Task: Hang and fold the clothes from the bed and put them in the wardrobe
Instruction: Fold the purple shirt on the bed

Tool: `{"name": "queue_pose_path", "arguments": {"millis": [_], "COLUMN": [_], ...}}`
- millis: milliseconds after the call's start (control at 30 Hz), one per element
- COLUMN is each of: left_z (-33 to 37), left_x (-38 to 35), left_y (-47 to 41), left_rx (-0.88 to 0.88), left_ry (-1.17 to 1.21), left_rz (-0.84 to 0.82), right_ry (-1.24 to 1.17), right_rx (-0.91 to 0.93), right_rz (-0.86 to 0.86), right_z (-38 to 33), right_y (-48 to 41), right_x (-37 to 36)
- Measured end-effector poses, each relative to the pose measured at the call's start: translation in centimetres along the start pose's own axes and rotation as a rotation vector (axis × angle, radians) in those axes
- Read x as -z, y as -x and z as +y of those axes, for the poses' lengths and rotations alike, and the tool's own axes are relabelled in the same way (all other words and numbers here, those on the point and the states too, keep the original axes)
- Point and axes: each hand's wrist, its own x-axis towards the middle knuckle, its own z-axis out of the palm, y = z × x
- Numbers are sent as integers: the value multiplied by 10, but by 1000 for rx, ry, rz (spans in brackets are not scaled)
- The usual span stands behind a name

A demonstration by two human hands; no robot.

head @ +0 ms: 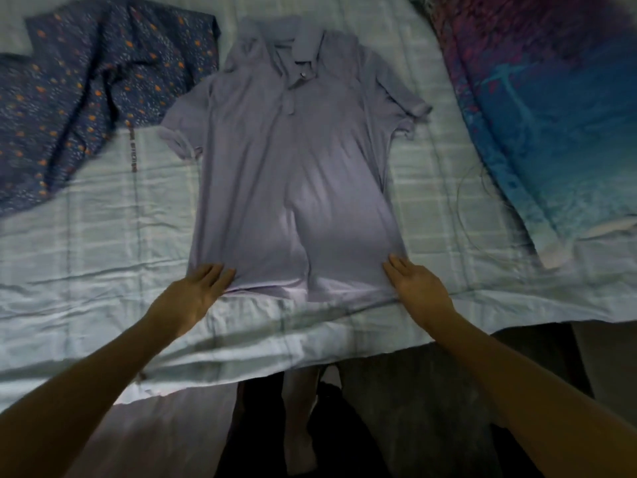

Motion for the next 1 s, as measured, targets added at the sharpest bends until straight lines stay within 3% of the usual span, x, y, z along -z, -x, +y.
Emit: {"name": "queue_pose_path", "arguments": {"millis": [100,133,267,367,500,633,767,867,1000], "left_z": [16,21,31,21,-12,-69,-151,-209,-252], "left_x": [-9,-8,-1,17,42,67,72,64,41], "left_y": [16,18,12,-10,-53,-105,-159,-191,-218], "left_rx": [-8,-21,208,256,417,535,762,934,855], "left_ry": [-4,5,-19,-3,210,424,714,697,607], "left_rz": [-77,-148,-608,-725,-508,-135,305,407,379], "right_ry": [-21,-14,-147,-194,-281,-434,-483,-405,-403], "right_rx": [34,38,26,-64,-183,-293,-304,-210,-112], "right_rz": [-106,-196,-463,-602,-344,-137,-55,-12,14], "right_z": [-7,-9,-11,-14,-19,-19,-29,-55,-103], "right_y": [16,22,30,12,-32,-84,-148,-203,-275], "right_x": [10,5,-1,17,54,73,80,81,84]}}
